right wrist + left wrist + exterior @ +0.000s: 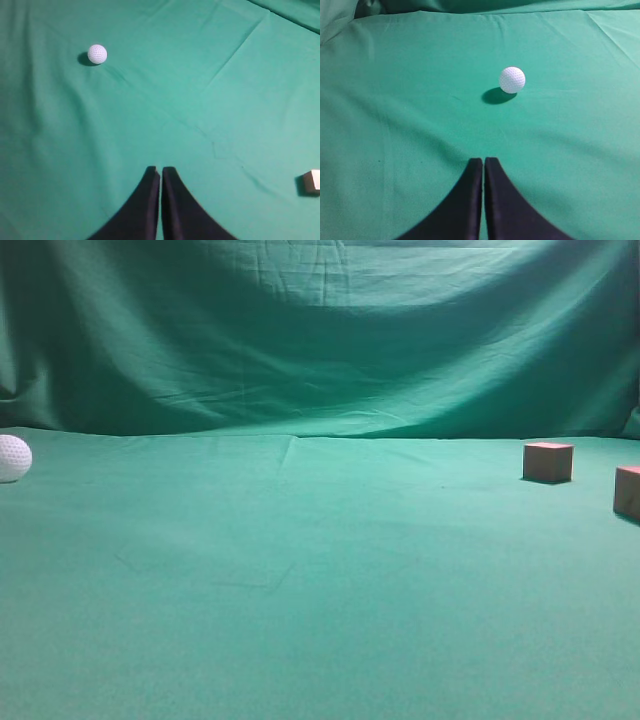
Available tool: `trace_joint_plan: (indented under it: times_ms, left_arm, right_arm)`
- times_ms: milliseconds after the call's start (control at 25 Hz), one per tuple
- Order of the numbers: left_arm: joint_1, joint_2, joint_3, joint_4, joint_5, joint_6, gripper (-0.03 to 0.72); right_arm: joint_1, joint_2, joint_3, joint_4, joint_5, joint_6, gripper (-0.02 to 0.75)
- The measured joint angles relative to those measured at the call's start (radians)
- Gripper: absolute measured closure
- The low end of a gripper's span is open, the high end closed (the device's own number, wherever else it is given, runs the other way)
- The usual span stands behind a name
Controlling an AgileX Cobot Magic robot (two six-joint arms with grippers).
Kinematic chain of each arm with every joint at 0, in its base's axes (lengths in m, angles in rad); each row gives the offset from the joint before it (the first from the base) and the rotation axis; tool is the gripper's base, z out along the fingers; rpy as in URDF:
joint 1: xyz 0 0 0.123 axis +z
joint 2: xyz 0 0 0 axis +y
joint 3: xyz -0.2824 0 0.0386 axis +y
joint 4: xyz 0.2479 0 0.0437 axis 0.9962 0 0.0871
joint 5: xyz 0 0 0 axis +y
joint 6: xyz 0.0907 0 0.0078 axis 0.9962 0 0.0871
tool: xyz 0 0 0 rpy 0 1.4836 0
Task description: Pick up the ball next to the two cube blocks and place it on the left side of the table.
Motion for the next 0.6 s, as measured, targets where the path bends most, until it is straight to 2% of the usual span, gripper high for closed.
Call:
trace_joint_plan:
  times_ms: [160, 320, 480, 600]
  left_arm:
    - [0.0, 0.0, 0.0, 0.0, 0.0, 0.0, 0.688]
    - [0.0, 0.0, 0.0, 0.0, 0.0, 0.0, 0.688]
    - [0.0, 0.0, 0.0, 0.0, 0.0, 0.0, 0.688]
    - [0.0, 0.0, 0.0, 0.0, 0.0, 0.0, 0.688]
  right_arm:
    - [0.0, -0.176, 0.177, 0.011, -0.085, 0.011, 0.738]
    - [0.0, -0.331, 0.274, 0.021, -0.076, 0.014, 0.738]
    - [0.0, -0.456, 0.363, -0.008, -0.078, 0.014, 0.738]
    - [0.0, -0.528, 0.448, -0.058, -0.14, 0.014, 0.738]
